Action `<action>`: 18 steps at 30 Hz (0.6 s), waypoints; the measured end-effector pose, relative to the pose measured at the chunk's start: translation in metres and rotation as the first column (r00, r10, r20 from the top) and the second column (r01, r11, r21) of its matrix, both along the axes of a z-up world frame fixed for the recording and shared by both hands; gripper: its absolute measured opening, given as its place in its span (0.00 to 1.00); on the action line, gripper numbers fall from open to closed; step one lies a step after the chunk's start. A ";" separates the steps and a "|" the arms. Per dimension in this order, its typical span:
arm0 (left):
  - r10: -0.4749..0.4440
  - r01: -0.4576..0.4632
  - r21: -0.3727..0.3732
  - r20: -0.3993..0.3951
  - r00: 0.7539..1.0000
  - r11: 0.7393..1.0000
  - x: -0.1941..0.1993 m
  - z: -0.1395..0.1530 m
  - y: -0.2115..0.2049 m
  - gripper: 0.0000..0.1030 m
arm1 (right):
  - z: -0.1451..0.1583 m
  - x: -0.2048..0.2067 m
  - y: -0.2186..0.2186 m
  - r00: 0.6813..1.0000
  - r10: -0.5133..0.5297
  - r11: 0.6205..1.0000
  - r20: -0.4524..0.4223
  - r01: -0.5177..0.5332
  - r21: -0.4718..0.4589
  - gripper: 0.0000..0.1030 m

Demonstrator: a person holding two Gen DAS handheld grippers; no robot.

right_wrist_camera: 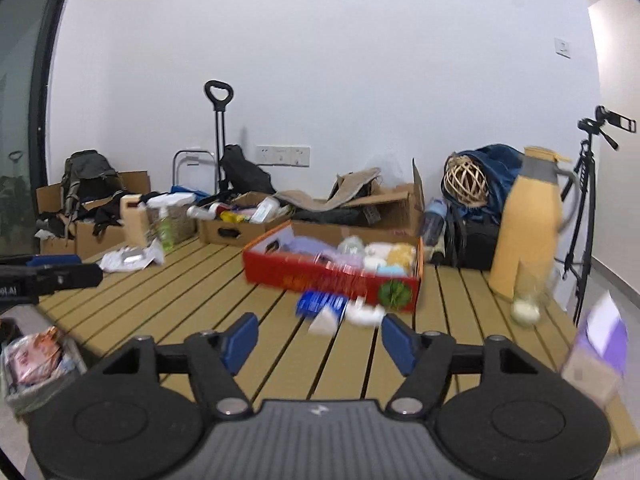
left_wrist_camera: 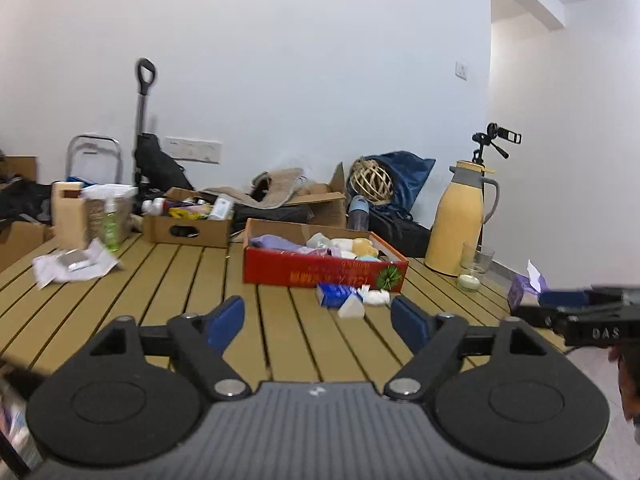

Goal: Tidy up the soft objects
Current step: 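Withdraw both grippers and move them to the white tissues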

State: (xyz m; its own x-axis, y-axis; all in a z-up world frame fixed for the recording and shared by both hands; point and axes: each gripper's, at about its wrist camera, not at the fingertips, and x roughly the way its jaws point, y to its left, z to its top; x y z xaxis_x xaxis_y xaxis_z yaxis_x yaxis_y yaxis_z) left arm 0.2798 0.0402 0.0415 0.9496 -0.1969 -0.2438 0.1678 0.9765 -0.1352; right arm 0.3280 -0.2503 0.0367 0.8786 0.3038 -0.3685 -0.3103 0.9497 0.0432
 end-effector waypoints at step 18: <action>-0.062 0.063 0.000 -0.094 0.994 0.998 0.004 -0.039 -0.016 0.93 | -0.050 -0.030 0.010 0.996 0.006 1.000 -0.086 -0.005 0.013 0.80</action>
